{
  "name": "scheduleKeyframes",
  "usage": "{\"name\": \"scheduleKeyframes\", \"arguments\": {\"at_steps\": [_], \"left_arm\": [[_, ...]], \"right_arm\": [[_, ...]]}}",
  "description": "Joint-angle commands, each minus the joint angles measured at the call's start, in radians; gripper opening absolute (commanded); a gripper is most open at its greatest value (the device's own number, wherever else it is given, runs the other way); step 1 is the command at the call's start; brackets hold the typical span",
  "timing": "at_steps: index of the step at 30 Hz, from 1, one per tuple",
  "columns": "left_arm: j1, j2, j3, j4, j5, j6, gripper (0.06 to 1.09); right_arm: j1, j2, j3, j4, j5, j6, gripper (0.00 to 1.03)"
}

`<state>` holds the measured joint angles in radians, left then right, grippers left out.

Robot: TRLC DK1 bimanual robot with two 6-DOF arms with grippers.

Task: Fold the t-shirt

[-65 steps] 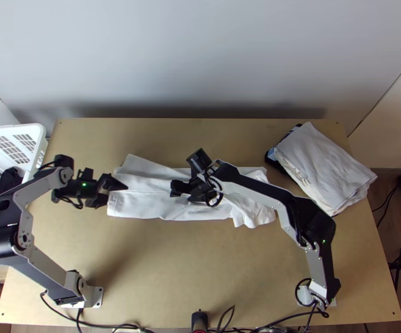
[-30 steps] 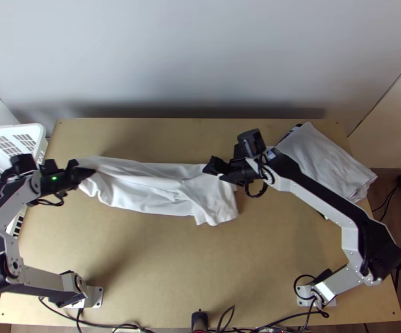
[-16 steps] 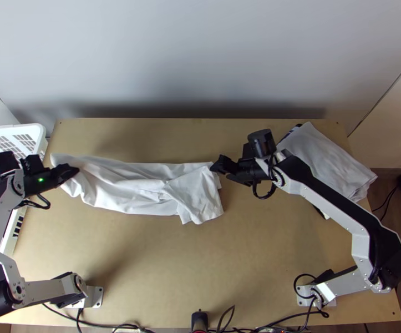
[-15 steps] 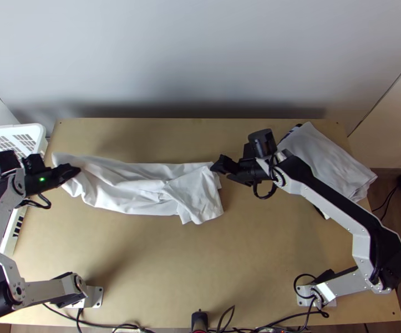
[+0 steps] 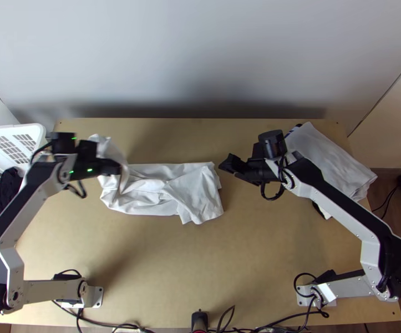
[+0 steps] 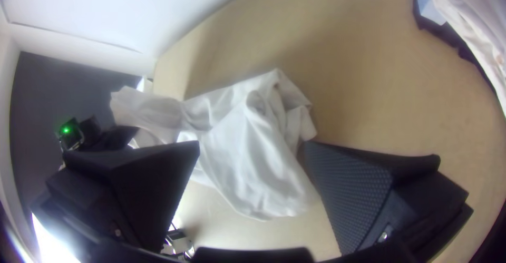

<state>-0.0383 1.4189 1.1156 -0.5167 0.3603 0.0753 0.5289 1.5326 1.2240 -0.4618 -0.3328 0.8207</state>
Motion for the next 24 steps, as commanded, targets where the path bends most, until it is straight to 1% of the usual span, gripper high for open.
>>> {"name": "scheduleKeyframes", "arguments": {"at_steps": [1, 4, 8, 10, 16, 20, 24], "left_arm": [[-0.213, 0.06, 0.101, 0.034, -0.216, 0.116, 0.09], [-0.279, 0.077, 0.118, 0.035, -0.264, 0.156, 0.09], [-0.353, 0.109, 0.139, 0.034, -0.29, 0.164, 0.09], [-0.393, 0.132, 0.158, 0.006, -0.294, 0.161, 0.09], [-0.5, 0.233, 0.277, -0.129, -0.296, 0.077, 0.09], [-0.565, 0.299, 0.355, -0.22, -0.296, 0.049, 0.09], [-0.604, 0.367, 0.386, -0.221, -0.296, 0.046, 0.09]], "right_arm": [[-0.033, -0.026, -0.035, 0.002, 0.017, 0.0, 0.92], [-0.046, -0.042, -0.047, 0.003, 0.018, 0.003, 0.92], [-0.07, -0.065, -0.06, 0.003, 0.02, 0.003, 0.92], [-0.081, -0.071, -0.064, 0.003, 0.018, 0.003, 0.92], [-0.092, -0.08, -0.06, 0.003, 0.021, 0.001, 0.92], [-0.093, -0.08, -0.05, 0.003, 0.023, 0.003, 0.92], [-0.093, -0.075, -0.041, 0.005, 0.025, 0.003, 0.92]]}}
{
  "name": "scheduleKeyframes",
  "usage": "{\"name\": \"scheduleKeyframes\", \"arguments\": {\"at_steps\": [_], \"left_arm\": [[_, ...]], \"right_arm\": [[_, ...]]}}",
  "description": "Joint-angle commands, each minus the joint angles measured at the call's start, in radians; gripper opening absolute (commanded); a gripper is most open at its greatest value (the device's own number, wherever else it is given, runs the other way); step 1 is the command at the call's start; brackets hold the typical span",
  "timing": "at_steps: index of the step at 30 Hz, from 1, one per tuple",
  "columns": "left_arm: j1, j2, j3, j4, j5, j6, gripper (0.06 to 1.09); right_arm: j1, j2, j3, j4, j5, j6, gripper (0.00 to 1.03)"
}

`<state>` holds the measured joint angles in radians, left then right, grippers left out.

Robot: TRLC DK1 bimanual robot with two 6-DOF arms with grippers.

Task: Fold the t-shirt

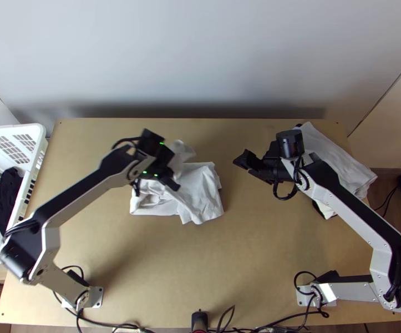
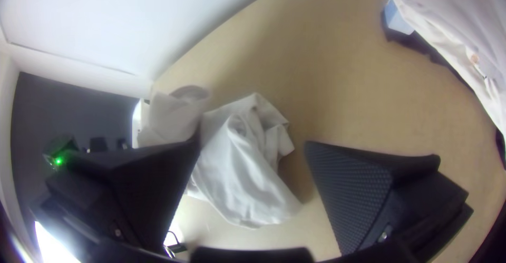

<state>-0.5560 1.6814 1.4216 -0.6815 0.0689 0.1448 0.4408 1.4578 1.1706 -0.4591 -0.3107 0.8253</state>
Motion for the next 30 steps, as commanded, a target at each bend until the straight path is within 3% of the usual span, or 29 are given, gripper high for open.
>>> {"name": "scheduleKeyframes", "arguments": {"at_steps": [1, 7, 14, 15, 17, 20, 21, 30], "left_arm": [[-0.093, 0.126, 0.089, -0.046, -0.006, -0.024, 0.09], [-0.122, 0.222, 0.134, 0.062, -0.003, -0.067, 0.1], [-0.153, 0.32, 0.234, 0.051, 0.02, -0.175, 0.1], [-0.159, 0.324, 0.238, 0.051, 0.025, -0.18, 0.13], [-0.167, 0.324, 0.238, 0.042, 0.057, -0.18, 0.34], [-0.171, 0.324, 0.249, 0.005, 0.135, -0.172, 0.98], [-0.171, 0.324, 0.255, -0.003, 0.146, -0.174, 1.04], [-0.163, 0.232, 0.26, 0.023, 0.147, -0.249, 1.04]], "right_arm": [[-0.005, 0.001, 0.015, 0.002, 0.002, -0.002, 0.92], [-0.011, 0.001, 0.023, 0.002, 0.002, -0.002, 0.92], [-0.017, -0.005, 0.023, 0.002, 0.002, -0.005, 0.92], [-0.019, -0.005, 0.023, 0.002, 0.002, -0.006, 0.92], [-0.022, -0.007, 0.023, 0.002, 0.002, -0.008, 0.92], [-0.027, -0.007, 0.026, 0.002, 0.002, -0.008, 0.92], [-0.027, -0.007, 0.027, 0.002, 0.002, -0.009, 0.92], [-0.019, 0.009, 0.024, 0.023, 0.002, -0.006, 0.95]]}}
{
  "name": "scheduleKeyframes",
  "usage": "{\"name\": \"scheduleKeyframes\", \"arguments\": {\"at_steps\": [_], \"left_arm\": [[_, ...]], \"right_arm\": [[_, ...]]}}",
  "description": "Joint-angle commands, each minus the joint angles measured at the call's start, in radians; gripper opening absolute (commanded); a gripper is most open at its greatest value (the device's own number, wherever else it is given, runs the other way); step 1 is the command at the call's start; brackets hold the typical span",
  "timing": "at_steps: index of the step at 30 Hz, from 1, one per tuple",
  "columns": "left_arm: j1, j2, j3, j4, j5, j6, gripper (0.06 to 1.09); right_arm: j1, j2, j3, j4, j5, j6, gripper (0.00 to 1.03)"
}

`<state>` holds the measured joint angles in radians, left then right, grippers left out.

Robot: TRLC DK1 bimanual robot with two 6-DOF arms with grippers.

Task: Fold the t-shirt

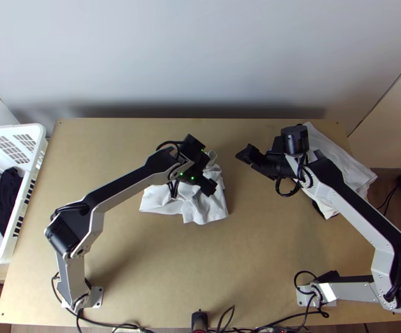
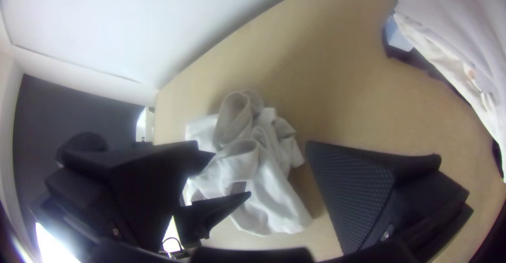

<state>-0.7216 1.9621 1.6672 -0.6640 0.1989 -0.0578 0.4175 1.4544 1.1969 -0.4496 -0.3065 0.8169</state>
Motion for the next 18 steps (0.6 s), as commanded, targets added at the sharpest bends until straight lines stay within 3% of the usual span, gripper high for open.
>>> {"name": "scheduleKeyframes", "arguments": {"at_steps": [1, 3, 6, 8, 10, 13, 16, 18], "left_arm": [[0.002, -0.057, 0.02, 0.006, 0.019, -0.063, 1.04], [0.013, -0.075, 0.037, 0.004, 0.056, -0.111, 1.04], [0.067, -0.1, 0.069, 0.004, 0.218, -0.215, 1.04], [0.106, -0.109, 0.089, -0.006, 0.275, -0.267, 1.04], [0.149, -0.118, 0.08, -0.043, 0.274, -0.244, 1.04], [0.251, -0.134, 0.034, -0.098, 0.254, -0.197, 1.04], [0.358, -0.17, -0.101, -0.091, 0.132, -0.057, 1.04], [0.439, -0.209, -0.17, -0.086, 0.109, -0.004, 1.04]], "right_arm": [[0.007, 0.017, -0.002, 0.014, -0.002, 0.002, 0.95], [0.014, 0.031, -0.002, 0.02, -0.002, -0.001, 0.95], [0.038, 0.061, 0.006, 0.029, -0.002, 0.005, 0.95], [0.063, 0.095, 0.029, 0.028, 0.001, 0.024, 0.95], [0.092, 0.138, 0.079, 0.015, 0.0, 0.071, 0.95], [0.155, 0.201, 0.199, -0.02, -0.002, 0.073, 0.95], [0.21, 0.304, 0.374, -0.089, -0.025, 0.073, 0.95], [0.241, 0.393, 0.512, -0.138, -0.042, 0.088, 0.95]]}}
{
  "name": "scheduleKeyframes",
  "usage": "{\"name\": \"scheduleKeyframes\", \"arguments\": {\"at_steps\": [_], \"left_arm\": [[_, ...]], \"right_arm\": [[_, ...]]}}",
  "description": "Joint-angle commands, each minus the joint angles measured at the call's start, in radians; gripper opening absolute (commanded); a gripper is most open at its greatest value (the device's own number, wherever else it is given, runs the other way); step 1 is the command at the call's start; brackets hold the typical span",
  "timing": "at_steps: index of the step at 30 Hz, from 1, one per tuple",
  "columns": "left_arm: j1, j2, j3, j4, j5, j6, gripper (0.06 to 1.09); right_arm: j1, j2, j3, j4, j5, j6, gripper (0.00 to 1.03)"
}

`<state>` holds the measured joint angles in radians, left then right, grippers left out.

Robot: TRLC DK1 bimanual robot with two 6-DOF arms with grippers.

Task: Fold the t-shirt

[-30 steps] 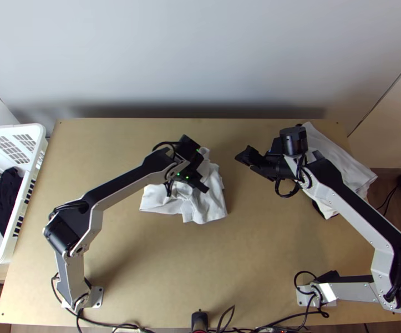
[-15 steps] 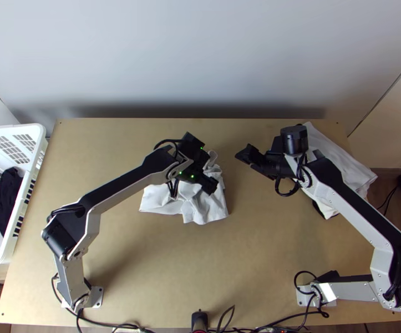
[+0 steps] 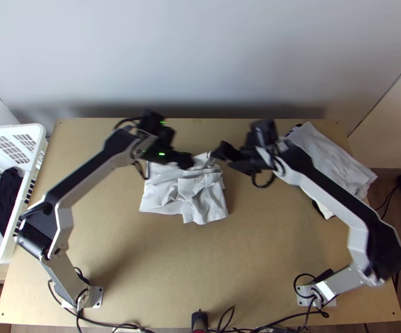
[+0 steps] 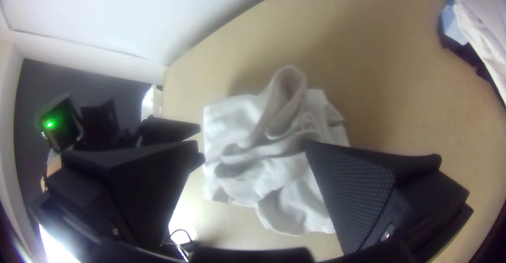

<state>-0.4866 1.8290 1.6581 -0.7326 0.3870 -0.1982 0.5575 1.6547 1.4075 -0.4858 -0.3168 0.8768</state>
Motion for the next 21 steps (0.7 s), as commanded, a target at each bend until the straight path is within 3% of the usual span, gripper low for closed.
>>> {"name": "scheduleKeyframes", "arguments": {"at_steps": [1, 9, 11, 15, 18, 21], "left_arm": [[0.243, -0.097, -0.193, -0.004, -0.077, 0.155, 1.04], [0.479, -0.2, -0.253, 0.01, -0.05, 0.189, 1.04], [0.488, -0.223, -0.29, 0.036, -0.042, 0.191, 1.04], [0.49, -0.272, -0.362, 0.108, -0.037, 0.189, 1.04], [0.488, -0.277, -0.393, 0.153, -0.028, 0.181, 1.04], [0.485, -0.267, -0.409, 0.203, -0.011, 0.172, 1.04]], "right_arm": [[0.114, 0.241, 0.375, -0.128, -0.042, 0.04, 0.95], [0.2, 0.648, 0.901, -0.301, -0.13, 0.14, 0.95], [0.206, 0.695, 0.886, -0.326, -0.166, 0.163, 0.95], [0.186, 0.7, 0.766, -0.527, -0.289, 0.134, 0.95], [0.157, 0.642, 0.613, -0.629, -0.304, 0.004, 0.95], [0.145, 0.49, 0.39, -0.616, -0.292, -0.114, 0.95]]}}
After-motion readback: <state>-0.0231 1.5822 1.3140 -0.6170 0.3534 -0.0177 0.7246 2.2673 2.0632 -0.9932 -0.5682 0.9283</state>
